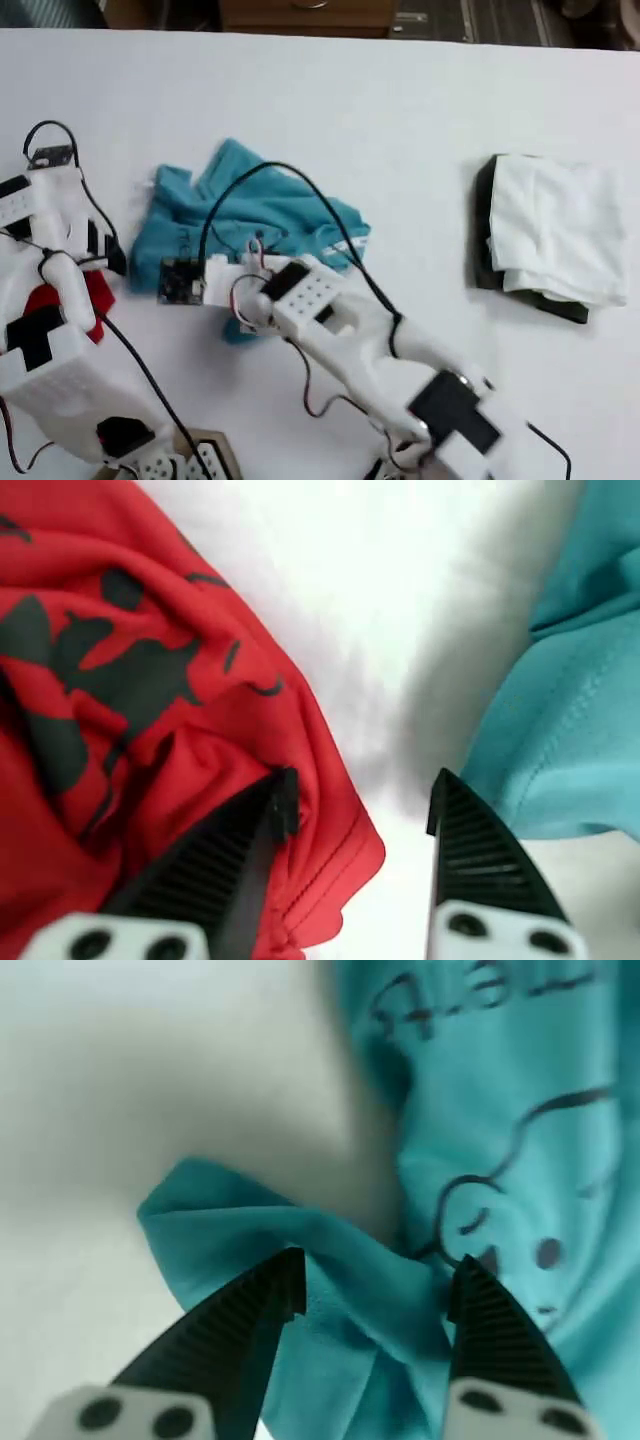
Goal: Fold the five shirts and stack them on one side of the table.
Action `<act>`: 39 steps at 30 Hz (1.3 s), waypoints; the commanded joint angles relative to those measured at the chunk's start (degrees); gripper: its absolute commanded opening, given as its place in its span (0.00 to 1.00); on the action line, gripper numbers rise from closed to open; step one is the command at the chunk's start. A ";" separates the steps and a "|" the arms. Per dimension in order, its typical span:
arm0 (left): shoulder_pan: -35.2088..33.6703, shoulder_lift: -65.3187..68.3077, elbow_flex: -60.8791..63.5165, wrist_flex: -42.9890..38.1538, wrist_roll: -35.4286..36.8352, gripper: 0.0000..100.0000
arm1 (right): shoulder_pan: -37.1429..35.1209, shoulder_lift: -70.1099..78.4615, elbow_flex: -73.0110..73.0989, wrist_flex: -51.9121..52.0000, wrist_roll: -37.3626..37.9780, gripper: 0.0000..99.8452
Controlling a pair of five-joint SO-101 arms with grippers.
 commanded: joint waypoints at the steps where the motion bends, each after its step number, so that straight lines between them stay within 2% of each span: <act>1: -0.53 -3.25 -0.13 0.62 0.00 0.23 | 5.67 3.74 -4.75 2.24 3.43 0.10; 3: -0.53 -3.25 -0.13 0.44 0.00 0.23 | 10.24 4.35 -6.95 4.44 3.43 0.00; 5: -0.53 -3.25 -0.22 0.35 0.00 0.23 | 15.08 4.35 -9.32 7.08 3.60 0.04; 10: -0.53 -3.16 -0.13 0.35 0.00 0.23 | 25.80 4.35 -18.99 13.23 3.69 0.02; 15: 0.53 -3.16 -0.13 0.35 -0.09 0.23 | 31.96 4.35 -26.37 17.45 3.52 0.02; 21: 7.65 -3.16 -0.40 0.44 -0.09 0.23 | 34.07 4.26 -28.04 17.98 3.08 0.02; 25: 12.57 -3.16 -0.22 0.44 -0.09 0.23 | 34.77 4.35 -29.71 18.15 -3.43 0.03; 27: 14.24 -3.25 -0.31 0.44 -0.09 0.23 | 35.12 4.44 -30.15 18.33 -5.01 0.07; 32: 16.09 -3.60 -0.66 0.44 0.00 0.23 | 33.54 4.26 -32.00 24.13 -5.10 0.27; 39: 16.09 -3.25 -0.66 0.35 0.00 0.23 | 28.62 5.14 -44.13 28.26 -5.27 0.28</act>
